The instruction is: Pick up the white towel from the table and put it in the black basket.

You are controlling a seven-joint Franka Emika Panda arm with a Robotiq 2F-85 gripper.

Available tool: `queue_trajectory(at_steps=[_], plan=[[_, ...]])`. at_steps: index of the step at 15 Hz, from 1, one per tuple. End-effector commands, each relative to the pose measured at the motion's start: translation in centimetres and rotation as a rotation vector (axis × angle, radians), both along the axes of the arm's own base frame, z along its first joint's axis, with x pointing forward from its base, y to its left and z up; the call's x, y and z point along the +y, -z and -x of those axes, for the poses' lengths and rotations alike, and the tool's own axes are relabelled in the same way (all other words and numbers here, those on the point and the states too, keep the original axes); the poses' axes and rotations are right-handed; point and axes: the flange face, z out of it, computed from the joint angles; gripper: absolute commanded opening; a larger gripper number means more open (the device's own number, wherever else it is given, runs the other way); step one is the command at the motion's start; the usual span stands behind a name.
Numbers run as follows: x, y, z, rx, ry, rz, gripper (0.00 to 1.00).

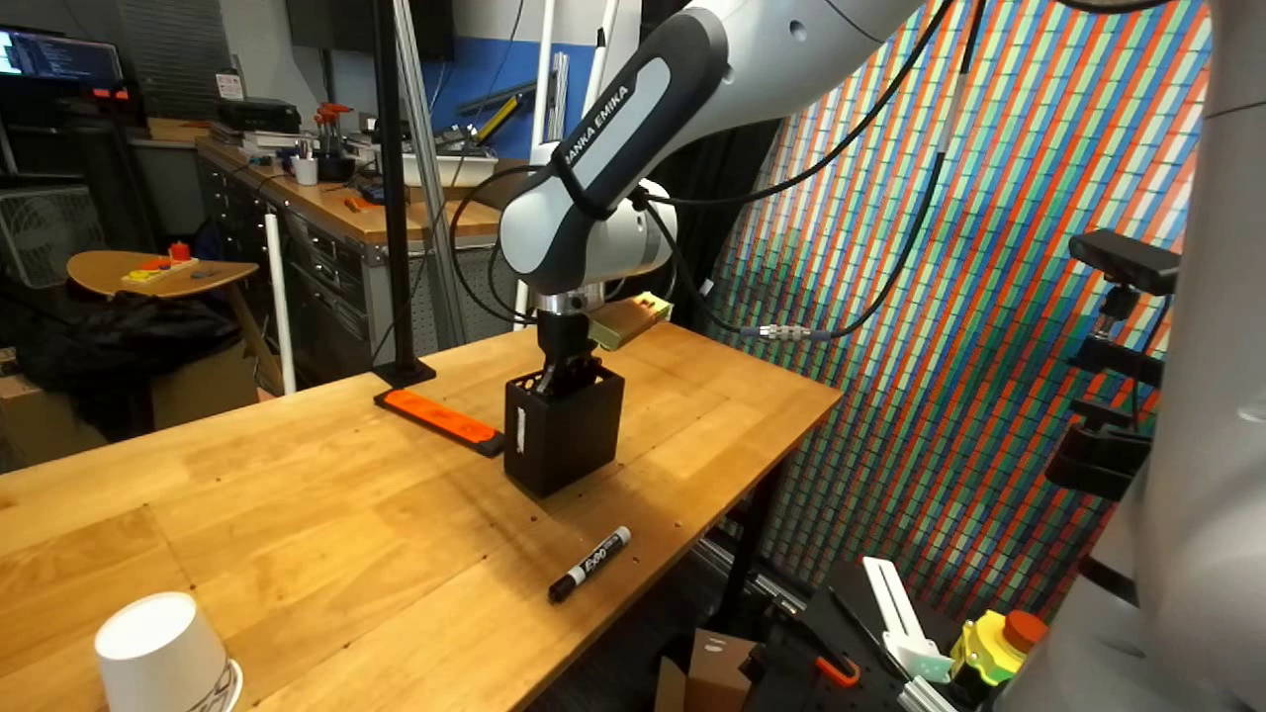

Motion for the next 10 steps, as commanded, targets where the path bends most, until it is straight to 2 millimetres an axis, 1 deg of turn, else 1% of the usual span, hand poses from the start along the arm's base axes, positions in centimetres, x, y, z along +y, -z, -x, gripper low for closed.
queue_trajectory(at_steps=[1,2,3,4,5,6,7,8,10], plan=[[-0.6,0.3,0.4,-0.005,0.012,0.003,0.04],[-0.8,-0.5,0.4,-0.017,0.007,0.008,0.04],[-1.1,-1.8,0.5,-0.035,0.001,0.013,0.04],[-1.4,-2.7,0.7,-0.048,-0.003,0.02,0.2],[-1.8,-4.0,0.9,-0.063,-0.008,0.029,0.05],[-2.3,-5.1,1.1,-0.078,-0.008,0.04,0.11],[-2.8,-6.2,1.2,-0.094,-0.007,0.049,0.3],[-3.3,-7.6,1.5,-0.114,-0.007,0.062,0.32],[-4.4,-10.2,2.2,-0.15,-0.006,0.088,0.47]])
